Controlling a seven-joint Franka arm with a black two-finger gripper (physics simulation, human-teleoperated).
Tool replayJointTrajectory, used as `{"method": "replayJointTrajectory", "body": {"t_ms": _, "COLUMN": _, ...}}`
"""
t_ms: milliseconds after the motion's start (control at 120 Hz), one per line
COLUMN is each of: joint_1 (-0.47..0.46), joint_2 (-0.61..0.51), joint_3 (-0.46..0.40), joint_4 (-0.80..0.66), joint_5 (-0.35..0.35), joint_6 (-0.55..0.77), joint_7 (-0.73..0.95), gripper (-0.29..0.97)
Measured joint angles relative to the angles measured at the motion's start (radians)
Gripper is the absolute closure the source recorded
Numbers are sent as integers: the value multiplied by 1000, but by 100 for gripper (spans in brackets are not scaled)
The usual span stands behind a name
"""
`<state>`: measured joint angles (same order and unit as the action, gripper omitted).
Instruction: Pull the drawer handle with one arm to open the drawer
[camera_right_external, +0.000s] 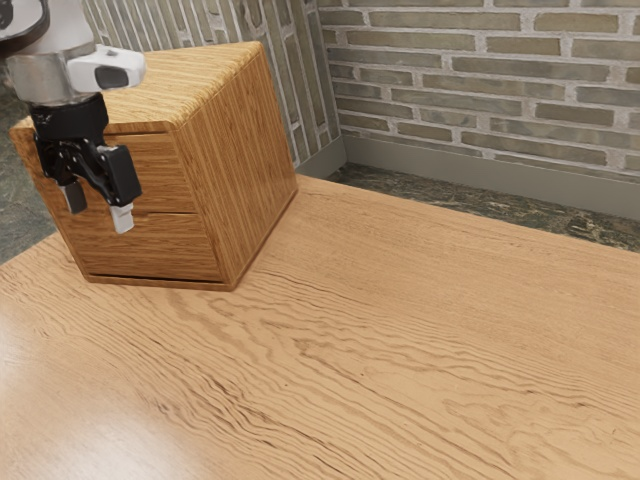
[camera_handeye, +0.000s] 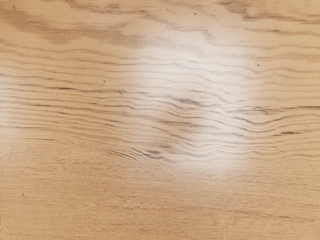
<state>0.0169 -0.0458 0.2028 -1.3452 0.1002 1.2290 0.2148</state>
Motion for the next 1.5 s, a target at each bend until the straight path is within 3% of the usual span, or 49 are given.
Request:
{"method": "replayJointTrajectory", "body": {"t_ms": 200, "joint_1": -17, "joint_2": -1, "joint_3": -12, "joint_4": -4, "joint_5": 16, "joint_6": 108, "joint_7": 48, "gripper": 0}}
{"method": "replayJointTrajectory", "body": {"t_ms": 258, "joint_1": -58, "joint_2": -61, "joint_3": 38, "joint_4": -50, "joint_5": 19, "joint_6": 121, "joint_7": 70, "gripper": 0}}
{"method": "replayJointTrajectory", "body": {"t_ms": 367, "joint_1": 150, "joint_2": -153, "joint_3": 78, "joint_4": -167, "joint_5": -47, "joint_6": 247, "joint_7": 242, "gripper": 0}}
{"method": "replayJointTrajectory", "body": {"t_ms": 567, "joint_1": 204, "joint_2": -122, "joint_3": 162, "joint_4": -223, "joint_5": -75, "joint_6": 447, "joint_7": 595, "gripper": 0}}
{"method": "replayJointTrajectory", "body": {"t_ms": 675, "joint_1": 392, "joint_2": -92, "joint_3": 33, "joint_4": -219, "joint_5": -126, "joint_6": 527, "joint_7": 794, "gripper": 0}}
{"method": "replayJointTrajectory", "body": {"t_ms": 758, "joint_1": 445, "joint_2": -58, "joint_3": -1, "joint_4": -210, "joint_5": -171, "joint_6": 575, "joint_7": 927, "gripper": 0}}
{"method": "replayJointTrajectory", "body": {"t_ms": 983, "joint_1": 449, "joint_2": -31, "joint_3": -4, "joint_4": -215, "joint_5": -238, "joint_6": 646, "joint_7": 1174, "gripper": 0}}
{"method": "replayJointTrajectory", "body": {"t_ms": 1150, "joint_1": 459, "joint_2": -11, "joint_3": 0, "joint_4": -215, "joint_5": -208, "joint_6": 684, "joint_7": 1259, "gripper": 2}}
{"method": "replayJointTrajectory", "body": {"t_ms": 1500, "joint_1": 435, "joint_2": 47, "joint_3": -6, "joint_4": -206, "joint_5": -213, "joint_6": 829, "joint_7": 1433, "gripper": 37}}
